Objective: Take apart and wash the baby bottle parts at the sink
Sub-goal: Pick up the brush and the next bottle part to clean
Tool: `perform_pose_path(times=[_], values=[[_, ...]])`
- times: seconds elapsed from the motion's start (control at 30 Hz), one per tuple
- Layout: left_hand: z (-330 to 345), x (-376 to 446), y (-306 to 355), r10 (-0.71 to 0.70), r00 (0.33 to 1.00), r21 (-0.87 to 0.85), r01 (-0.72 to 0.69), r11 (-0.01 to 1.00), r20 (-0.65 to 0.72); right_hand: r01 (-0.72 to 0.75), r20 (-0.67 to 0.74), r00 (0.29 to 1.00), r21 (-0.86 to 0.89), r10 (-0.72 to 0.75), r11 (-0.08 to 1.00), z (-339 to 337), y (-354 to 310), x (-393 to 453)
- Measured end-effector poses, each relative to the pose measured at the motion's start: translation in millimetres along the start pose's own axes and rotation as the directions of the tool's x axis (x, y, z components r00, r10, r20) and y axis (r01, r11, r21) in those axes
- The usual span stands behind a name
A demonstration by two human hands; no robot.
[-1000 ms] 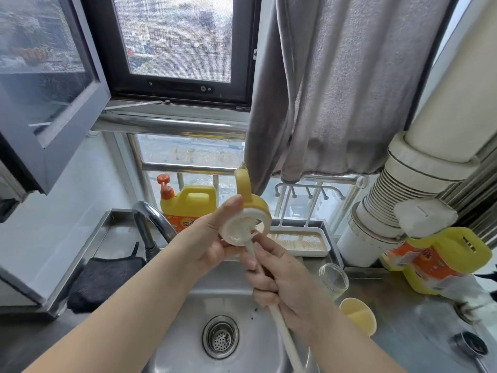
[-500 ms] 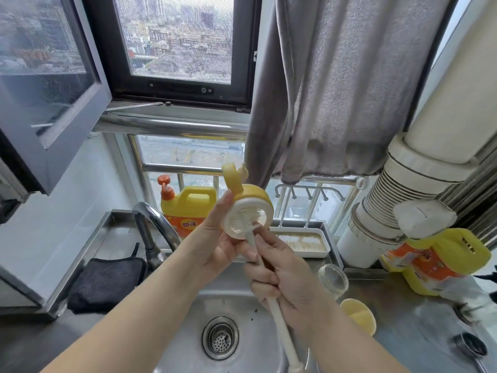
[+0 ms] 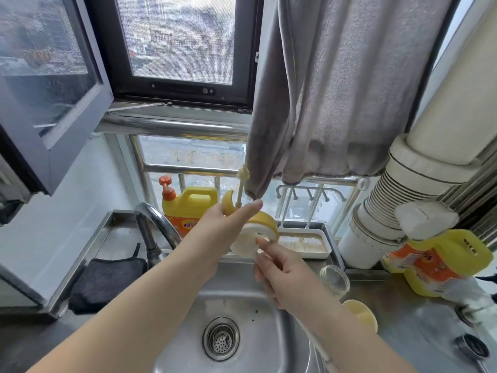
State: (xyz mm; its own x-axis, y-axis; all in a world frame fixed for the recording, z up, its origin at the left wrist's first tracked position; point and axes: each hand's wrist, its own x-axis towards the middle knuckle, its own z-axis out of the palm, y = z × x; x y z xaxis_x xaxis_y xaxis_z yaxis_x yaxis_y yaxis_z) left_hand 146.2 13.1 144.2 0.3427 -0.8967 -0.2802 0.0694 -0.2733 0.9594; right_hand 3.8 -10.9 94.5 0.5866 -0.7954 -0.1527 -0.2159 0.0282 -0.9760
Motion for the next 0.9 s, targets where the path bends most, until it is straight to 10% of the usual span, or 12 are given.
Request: perform_pose_path(times=[0.13,0.37,0.53,0.9], values=[[4,3,-11,-0.03,0.999,-0.052,0.028,0.998,-0.039,0.063,-0.012,0.998,-0.116,-0.065,0.991,4,0,-2],[2,3,-10,-0.056,0.977,-0.395,0.135,0.909,0.206,-0.142,0.181,0.983,0.625,0.035,0.767,2,-20,-13],[-3,4,-19,-0.107,0.982,-0.392,0.161,0.906,0.156,-0.086,0.152,0.987,0.292,0.043,0.952,2,-9,-10],[-8,14,-36,0.043,0.991,-0.171,-0.065,0.983,-0.128,0.04,0.101,0.995,-0.154,-0.024,0.987,-11,16,-5]])
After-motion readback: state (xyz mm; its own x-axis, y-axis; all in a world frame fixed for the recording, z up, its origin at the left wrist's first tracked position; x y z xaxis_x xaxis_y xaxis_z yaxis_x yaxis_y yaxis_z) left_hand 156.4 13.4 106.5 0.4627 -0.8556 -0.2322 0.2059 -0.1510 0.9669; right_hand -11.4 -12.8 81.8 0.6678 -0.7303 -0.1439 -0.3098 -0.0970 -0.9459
